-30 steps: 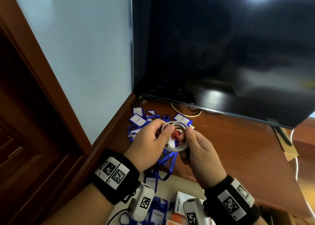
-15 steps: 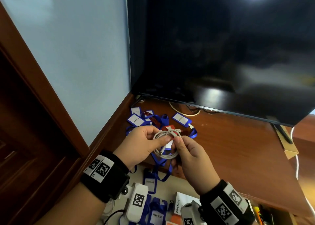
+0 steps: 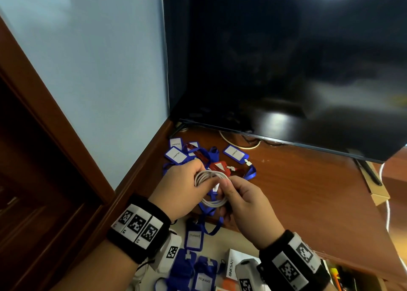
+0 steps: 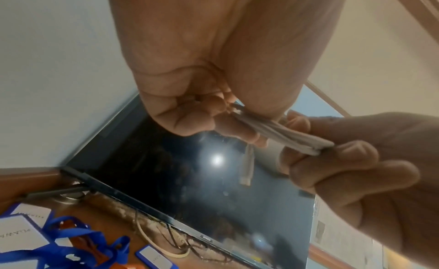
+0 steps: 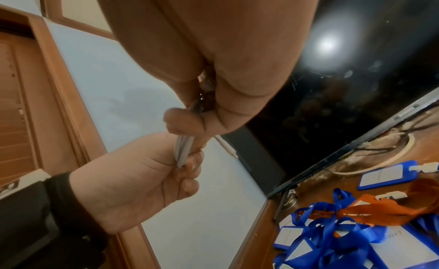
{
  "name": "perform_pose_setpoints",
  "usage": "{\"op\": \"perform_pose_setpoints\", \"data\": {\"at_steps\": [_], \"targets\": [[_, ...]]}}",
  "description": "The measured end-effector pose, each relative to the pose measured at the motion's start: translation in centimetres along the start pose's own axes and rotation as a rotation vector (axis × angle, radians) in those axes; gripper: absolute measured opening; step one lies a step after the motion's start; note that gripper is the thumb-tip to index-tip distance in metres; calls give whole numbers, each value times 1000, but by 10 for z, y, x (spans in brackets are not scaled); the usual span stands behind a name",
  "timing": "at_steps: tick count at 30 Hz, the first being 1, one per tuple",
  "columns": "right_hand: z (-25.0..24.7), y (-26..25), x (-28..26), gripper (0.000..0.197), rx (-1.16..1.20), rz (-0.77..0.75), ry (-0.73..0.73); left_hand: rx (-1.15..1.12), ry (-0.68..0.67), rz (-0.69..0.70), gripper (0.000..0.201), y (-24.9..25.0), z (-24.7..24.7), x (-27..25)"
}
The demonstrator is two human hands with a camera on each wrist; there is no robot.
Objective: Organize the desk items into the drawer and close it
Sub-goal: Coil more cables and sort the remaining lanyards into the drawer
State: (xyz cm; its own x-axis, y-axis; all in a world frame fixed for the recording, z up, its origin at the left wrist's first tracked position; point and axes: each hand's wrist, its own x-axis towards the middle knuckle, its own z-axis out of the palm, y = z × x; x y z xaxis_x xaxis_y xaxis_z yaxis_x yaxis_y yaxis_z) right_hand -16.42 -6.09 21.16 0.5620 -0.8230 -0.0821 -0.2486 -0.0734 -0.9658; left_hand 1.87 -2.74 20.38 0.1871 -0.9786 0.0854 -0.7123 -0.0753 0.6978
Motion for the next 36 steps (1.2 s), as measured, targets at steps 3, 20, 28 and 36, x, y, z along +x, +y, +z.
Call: {"op": "perform_pose_setpoints", "data": {"at_steps": [3,20,28,36], "targets": [[0,0,0,35,54,-8,-12,-40,-43,-39,36,-3,1,2],[-10,-2,2,36,471,-40,-1,-1361,-310,-407,54,-16,-16,-9],[-14,-6,4,36,532,-83,-38,-1322,-265,-342,23,-17,-25,-16],[-20,-12,0,30,435,-84,-58,-1267,-212,-351,24,-11,-33,-19]]}}
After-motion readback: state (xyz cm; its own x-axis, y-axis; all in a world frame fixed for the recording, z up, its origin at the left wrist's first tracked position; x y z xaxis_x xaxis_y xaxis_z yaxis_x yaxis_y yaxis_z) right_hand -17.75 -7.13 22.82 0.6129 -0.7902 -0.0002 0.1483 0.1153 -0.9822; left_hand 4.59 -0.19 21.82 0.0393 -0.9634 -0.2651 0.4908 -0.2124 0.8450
